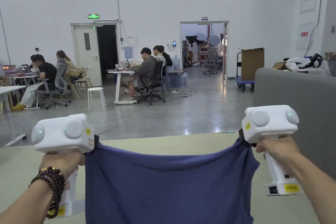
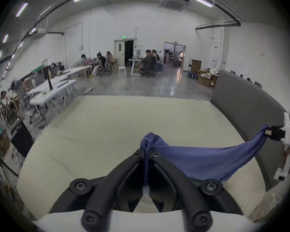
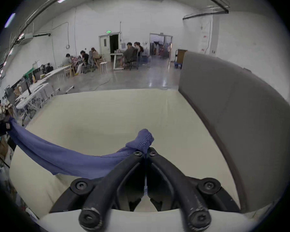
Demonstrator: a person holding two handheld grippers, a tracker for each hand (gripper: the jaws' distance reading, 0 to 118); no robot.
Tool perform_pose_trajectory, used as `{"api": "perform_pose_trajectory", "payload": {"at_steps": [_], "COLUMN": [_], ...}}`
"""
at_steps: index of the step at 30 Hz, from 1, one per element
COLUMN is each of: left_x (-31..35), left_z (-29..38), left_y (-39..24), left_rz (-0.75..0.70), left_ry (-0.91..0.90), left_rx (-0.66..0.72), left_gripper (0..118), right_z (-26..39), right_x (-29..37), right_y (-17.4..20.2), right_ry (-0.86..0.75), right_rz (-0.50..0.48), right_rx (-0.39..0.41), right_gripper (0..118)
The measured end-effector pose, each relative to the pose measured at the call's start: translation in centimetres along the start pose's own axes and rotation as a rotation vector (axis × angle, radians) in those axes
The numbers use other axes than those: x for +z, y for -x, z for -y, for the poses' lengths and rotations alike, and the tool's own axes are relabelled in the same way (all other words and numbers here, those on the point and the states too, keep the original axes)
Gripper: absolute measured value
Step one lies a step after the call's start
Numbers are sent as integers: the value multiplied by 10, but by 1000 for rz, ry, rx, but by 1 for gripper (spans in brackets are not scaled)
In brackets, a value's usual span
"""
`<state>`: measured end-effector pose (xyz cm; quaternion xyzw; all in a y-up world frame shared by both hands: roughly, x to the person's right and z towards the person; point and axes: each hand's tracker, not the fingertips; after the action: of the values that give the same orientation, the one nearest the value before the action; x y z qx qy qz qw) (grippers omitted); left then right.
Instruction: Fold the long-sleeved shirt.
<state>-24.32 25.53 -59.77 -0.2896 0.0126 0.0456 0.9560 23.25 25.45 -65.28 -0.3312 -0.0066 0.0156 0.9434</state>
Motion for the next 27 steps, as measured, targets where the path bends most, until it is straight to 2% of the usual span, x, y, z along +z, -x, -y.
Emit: {"api": "perform_pose_trajectory", "payload": {"at_steps": [2,5,7,10,12,16,22,27], "left_x": [12,31,40,53,62,85,121,152], "left_z": [10,34,54,97,124,183,277,335], "left_y": [4,11,17,24,27,29,42,42], "left_rz": [12,19,-15,-28,1,40,114,147], "left_ry": [7,44,113,247,322,418,465,521], "left_rx": [12,27,30,0,-13,-38,-14,-149], "left_gripper": [0,0,0,0,0,0,0,0], "right_z": [4,22,39,74,101,159,272,346], "right_x": [8,33,43,55,68,89,121,134], "right_y": [-2,-1,-4,-9,-7,-1,1,-14], "right_ry": [-3,36,88,216,287,336,411,445], "right_rz": [-1,-3,2,-43,-70,-56,-128,-163], "right_rx": [6,56,71,96,163,270,303,306], "right_gripper": [0,0,0,0,0,0,0,0]}}
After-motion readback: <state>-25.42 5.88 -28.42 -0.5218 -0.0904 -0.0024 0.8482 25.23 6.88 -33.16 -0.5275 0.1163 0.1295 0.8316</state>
